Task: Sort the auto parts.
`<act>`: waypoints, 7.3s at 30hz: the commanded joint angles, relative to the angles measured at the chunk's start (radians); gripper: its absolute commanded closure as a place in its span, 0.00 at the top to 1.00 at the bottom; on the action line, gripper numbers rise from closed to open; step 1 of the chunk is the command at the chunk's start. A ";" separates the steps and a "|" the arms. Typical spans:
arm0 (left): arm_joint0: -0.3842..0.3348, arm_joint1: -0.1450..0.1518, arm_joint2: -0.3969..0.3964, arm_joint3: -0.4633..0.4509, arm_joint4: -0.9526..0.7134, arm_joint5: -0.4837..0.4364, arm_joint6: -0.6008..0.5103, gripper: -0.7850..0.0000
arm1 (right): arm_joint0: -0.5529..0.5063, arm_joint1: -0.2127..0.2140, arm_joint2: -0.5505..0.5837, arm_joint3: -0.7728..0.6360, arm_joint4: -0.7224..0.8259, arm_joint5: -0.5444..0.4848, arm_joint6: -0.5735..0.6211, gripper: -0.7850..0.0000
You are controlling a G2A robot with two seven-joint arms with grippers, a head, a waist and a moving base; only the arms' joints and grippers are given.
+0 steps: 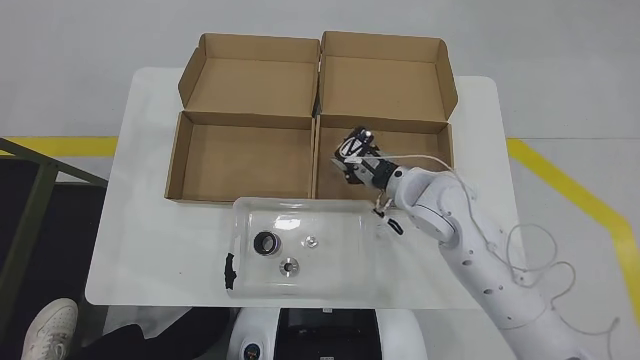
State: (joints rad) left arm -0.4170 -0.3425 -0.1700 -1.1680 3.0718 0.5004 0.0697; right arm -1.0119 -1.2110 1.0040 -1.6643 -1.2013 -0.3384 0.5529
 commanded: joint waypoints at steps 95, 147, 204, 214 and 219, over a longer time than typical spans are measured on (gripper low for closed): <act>0.000 0.000 0.000 0.000 0.000 0.000 0.000 1.00 | -0.097 0.004 -0.212 -0.119 -0.081 -0.269 0.282 0.39; 0.000 0.000 0.000 0.000 0.000 0.000 0.000 1.00 | -0.330 0.067 0.226 -0.450 0.228 -0.384 -0.610 0.00; 0.000 0.000 0.000 0.000 0.000 0.000 0.000 1.00 | -0.245 0.083 0.327 -0.146 0.074 -0.141 -0.037 0.00; 0.000 0.000 0.000 0.000 0.000 0.000 0.000 1.00 | -0.096 0.068 0.213 0.026 0.071 -0.161 0.076 0.00; 0.000 0.000 0.000 0.000 0.000 0.000 0.000 1.00 | -0.041 0.061 0.165 0.094 0.080 -0.184 0.096 0.00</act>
State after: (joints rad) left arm -0.4170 -0.3425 -0.1700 -1.1680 3.0718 0.5004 0.0697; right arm -1.0615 -1.1493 1.1762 -1.5808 -1.1247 -0.5193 0.6486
